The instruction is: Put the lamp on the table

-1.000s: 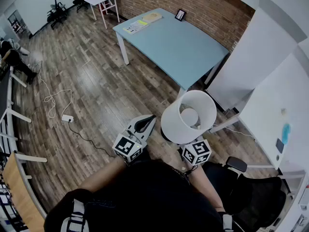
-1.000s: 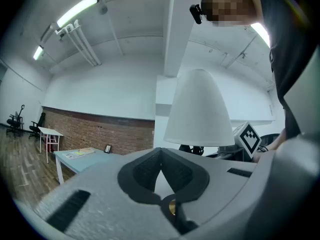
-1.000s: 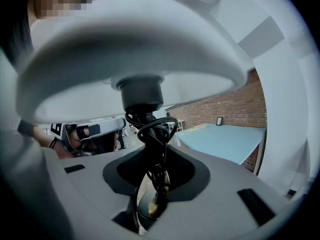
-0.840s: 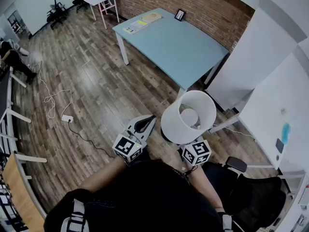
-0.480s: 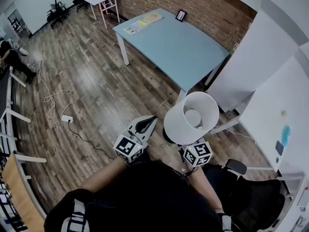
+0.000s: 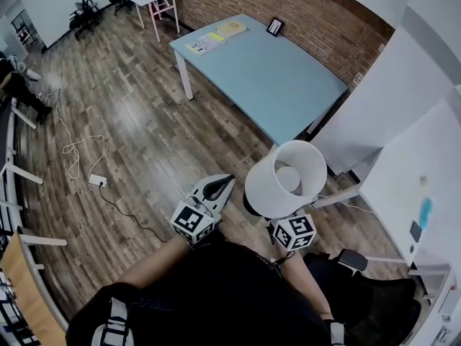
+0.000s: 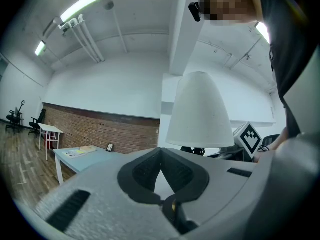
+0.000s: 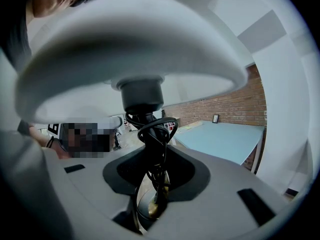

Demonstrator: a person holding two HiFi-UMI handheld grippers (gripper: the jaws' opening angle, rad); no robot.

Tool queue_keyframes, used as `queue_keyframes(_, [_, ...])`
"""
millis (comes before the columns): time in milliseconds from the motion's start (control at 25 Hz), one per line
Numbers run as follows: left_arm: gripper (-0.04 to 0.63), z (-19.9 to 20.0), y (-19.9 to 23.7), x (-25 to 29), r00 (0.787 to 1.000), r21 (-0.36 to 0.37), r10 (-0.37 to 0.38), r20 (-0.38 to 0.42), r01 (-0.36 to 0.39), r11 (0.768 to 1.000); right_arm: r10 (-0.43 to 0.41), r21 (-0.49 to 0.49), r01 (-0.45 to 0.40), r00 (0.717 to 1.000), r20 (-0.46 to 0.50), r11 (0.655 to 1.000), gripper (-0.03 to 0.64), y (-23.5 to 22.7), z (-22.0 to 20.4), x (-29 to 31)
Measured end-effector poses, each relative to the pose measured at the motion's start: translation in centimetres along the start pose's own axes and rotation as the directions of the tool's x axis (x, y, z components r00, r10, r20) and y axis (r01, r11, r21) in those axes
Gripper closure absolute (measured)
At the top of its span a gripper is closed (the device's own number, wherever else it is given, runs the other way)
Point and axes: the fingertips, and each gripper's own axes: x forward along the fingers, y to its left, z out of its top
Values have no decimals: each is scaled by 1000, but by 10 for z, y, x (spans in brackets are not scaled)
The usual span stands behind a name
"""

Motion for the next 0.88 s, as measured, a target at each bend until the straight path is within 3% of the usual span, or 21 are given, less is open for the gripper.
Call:
queue_keyframes(440, [586,22,124,22,1000,10,-11,12,10,1000,-17,0,17,1000,9,1000,508,-4,41,125])
queue_keyframes(880, [586,31,231,-15,997,13,77,28,-78,997,45,-8,-45,999,7,999,506,37,60,227])
